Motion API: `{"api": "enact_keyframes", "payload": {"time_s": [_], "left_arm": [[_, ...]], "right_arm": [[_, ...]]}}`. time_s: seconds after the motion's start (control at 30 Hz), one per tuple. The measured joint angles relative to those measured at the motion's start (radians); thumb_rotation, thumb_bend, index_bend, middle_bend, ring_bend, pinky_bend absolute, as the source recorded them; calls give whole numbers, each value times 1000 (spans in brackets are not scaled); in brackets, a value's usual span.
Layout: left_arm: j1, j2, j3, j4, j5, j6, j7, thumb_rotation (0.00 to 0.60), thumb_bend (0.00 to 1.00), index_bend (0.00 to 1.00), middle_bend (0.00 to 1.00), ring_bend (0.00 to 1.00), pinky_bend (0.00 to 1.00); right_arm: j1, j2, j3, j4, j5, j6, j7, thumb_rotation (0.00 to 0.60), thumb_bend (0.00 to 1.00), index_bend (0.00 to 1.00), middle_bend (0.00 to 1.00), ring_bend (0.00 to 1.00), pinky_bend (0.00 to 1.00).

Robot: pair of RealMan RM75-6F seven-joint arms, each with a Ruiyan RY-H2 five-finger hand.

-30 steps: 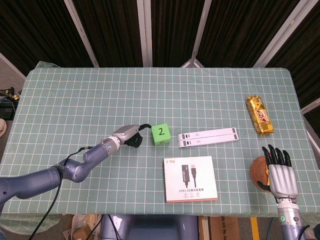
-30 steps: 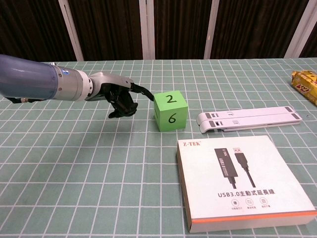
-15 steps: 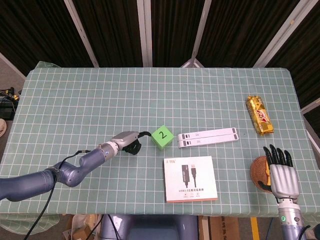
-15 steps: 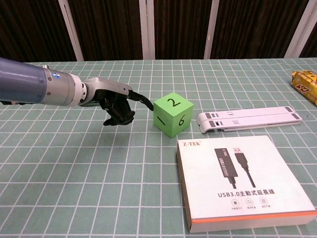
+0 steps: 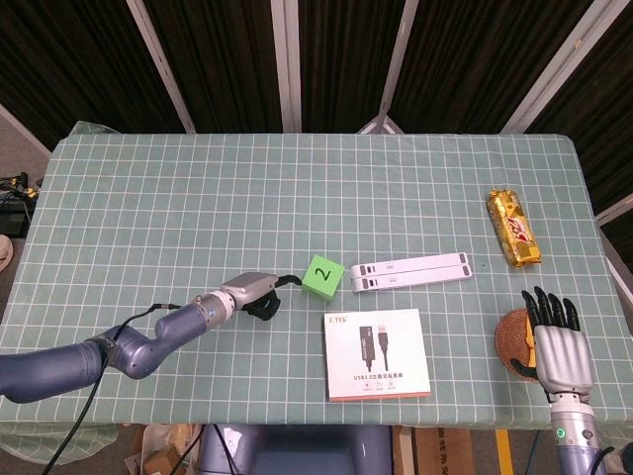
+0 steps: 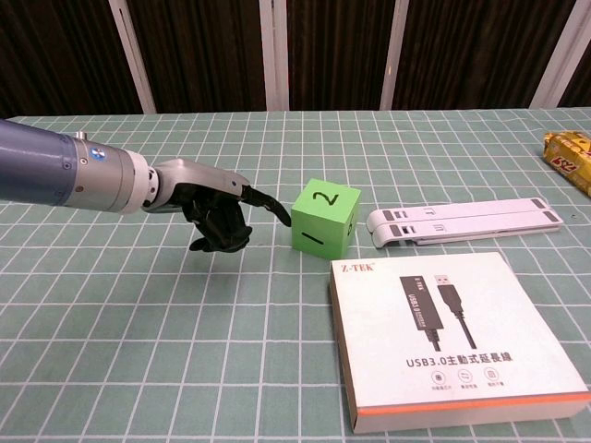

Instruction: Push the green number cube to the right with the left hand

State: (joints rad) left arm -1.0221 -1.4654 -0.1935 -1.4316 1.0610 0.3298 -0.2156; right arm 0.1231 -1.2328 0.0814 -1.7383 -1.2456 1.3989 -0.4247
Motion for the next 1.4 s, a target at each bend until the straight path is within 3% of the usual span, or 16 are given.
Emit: {"api": "enact_keyframes", "payload": {"time_s": [0.2,0.37,0.57,0.67,0.8,0.87,1.0,1.2,1.4], "left_arm": [[-5,8,9,-17,4,4,0,600,884,146,804,720,738],[-7,46,16,-53,8,8,11,600,868,227,804,729,764],[3,219,22,-188,-6,47,42,600,819,235,775,714,773],[26,351,26,-294,-14,95,59,600,754,242,704,630,759],[108,473,32,-411,14,283,100,600,624,244,507,407,581],[158,480,39,-424,42,409,131,600,559,239,421,320,478],[304,453,70,-409,129,760,233,600,438,221,315,201,325],[574,370,144,-293,269,1181,387,600,419,208,246,161,275],[766,287,207,-151,391,1377,395,600,418,191,226,135,246]], "right_arm": [[1,0,1,-2,7,-2,-2,600,72,55,0,0,0],[0,6,2,-7,11,-1,4,600,73,55,0,0,0],[0,11,1,-9,10,-5,11,600,73,55,0,0,0],[1,12,-1,-12,6,-6,12,600,73,55,0,0,0],[0,14,-5,-13,-12,0,17,600,73,55,0,0,0],[-2,14,-6,-9,-29,9,26,600,72,55,0,0,0],[-4,13,-10,6,-68,23,54,600,73,55,0,0,0],[-3,14,-18,33,-120,28,103,600,73,55,0,0,0],[-3,19,-24,59,-163,38,151,600,73,55,0,0,0]]}}
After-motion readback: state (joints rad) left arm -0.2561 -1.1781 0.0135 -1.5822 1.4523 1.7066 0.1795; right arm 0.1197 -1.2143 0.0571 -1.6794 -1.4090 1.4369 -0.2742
